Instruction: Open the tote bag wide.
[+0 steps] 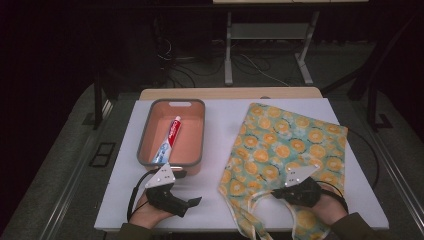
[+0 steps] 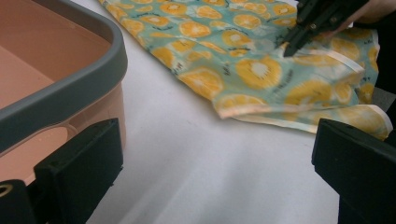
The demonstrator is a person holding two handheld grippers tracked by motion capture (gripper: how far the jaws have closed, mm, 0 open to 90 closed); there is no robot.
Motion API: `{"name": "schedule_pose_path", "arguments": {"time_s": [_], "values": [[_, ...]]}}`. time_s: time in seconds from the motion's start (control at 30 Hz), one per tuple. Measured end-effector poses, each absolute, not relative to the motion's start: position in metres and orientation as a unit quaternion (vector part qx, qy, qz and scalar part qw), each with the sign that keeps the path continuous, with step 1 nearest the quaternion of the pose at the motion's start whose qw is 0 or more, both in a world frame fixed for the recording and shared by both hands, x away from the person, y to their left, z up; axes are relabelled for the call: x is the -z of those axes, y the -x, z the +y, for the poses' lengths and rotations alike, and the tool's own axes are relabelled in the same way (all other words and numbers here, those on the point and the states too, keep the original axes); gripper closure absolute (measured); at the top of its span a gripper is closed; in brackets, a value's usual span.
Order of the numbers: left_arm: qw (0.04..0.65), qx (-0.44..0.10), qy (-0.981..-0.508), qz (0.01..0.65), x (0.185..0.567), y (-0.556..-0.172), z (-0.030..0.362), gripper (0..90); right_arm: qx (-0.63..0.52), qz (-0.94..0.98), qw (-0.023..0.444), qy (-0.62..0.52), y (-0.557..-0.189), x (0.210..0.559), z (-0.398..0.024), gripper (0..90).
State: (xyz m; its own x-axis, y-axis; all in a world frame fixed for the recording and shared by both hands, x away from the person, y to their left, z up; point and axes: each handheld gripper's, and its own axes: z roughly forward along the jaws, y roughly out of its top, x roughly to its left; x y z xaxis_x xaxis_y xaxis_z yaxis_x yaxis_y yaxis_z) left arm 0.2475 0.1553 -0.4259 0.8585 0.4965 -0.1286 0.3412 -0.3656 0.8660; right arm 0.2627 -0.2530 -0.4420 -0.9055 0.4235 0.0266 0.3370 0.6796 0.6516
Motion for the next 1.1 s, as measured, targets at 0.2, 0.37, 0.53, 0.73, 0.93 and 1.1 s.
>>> {"name": "schedule_pose_path", "arguments": {"time_s": [0.2, 0.37, 0.53, 0.73, 0.93, 1.1], "values": [[0.502, -0.076, -0.823, 0.253, 0.426, -0.247, 0.155, 0.7, -0.353, 0.900, 0.075, -0.245, -0.287, 0.434, -0.238, 89.6], [0.502, -0.075, -0.824, 0.251, 0.426, -0.247, 0.155, 1.1, -0.354, 0.885, 0.088, -0.289, -0.316, 0.432, -0.221, 89.6], [0.505, -0.074, -0.823, 0.250, 0.426, -0.247, 0.155, 1.1, -0.362, 0.878, 0.090, -0.299, -0.330, 0.432, -0.209, 89.5], [0.507, -0.072, -0.822, 0.249, 0.425, -0.246, 0.156, 1.3, -0.356, 0.881, 0.081, -0.301, -0.335, 0.440, -0.198, 86.6], [0.509, -0.072, -0.821, 0.248, 0.425, -0.246, 0.156, 1.4, -0.374, 0.876, 0.076, -0.296, -0.325, 0.427, -0.204, 56.5], [0.510, -0.071, -0.820, 0.250, 0.425, -0.246, 0.156, 1.5, -0.398, 0.876, 0.062, -0.266, -0.301, 0.408, -0.210, 50.4]]}}
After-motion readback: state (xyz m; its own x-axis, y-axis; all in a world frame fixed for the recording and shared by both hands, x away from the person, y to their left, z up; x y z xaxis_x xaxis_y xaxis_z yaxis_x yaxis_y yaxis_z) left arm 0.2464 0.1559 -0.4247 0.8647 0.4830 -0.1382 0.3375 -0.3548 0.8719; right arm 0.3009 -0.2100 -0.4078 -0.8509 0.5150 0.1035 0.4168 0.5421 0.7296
